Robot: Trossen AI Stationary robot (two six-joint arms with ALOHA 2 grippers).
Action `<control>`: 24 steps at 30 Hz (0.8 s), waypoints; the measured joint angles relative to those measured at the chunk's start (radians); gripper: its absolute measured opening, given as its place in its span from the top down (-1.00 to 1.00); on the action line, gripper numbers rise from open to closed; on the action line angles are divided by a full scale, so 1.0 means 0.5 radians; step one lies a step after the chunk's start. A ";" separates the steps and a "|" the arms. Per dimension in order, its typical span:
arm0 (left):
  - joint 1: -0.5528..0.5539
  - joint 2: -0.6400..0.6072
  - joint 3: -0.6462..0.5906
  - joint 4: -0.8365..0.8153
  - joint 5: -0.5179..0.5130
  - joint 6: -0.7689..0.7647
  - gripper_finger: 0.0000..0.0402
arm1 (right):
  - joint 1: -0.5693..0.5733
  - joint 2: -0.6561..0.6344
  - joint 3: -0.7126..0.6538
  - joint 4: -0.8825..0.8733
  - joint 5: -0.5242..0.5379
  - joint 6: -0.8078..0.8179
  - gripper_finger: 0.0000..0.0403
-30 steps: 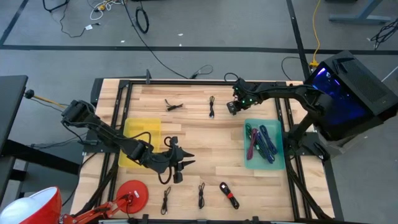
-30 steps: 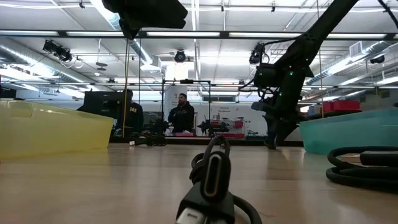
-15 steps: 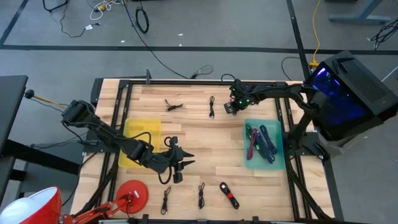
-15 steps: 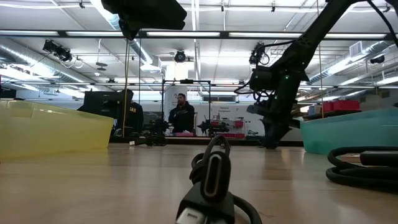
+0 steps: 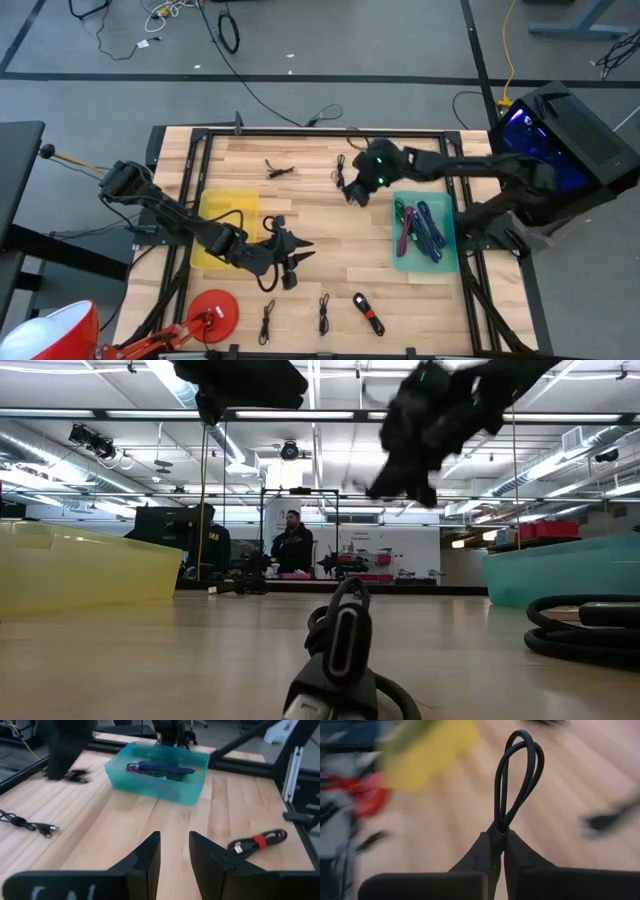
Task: Pick & Place USB Port
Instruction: Put the black charger cable into the yellow bin
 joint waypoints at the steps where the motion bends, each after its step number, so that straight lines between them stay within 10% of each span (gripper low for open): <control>1: 0.005 0.000 0.000 0.024 0.000 -0.001 0.46 | 0.069 -0.059 0.000 -0.006 0.023 -0.001 0.92; 24: 0.154 0.262 -0.002 1.425 0.588 0.336 0.46 | 1.511 -0.425 0.000 0.618 1.081 -0.143 0.93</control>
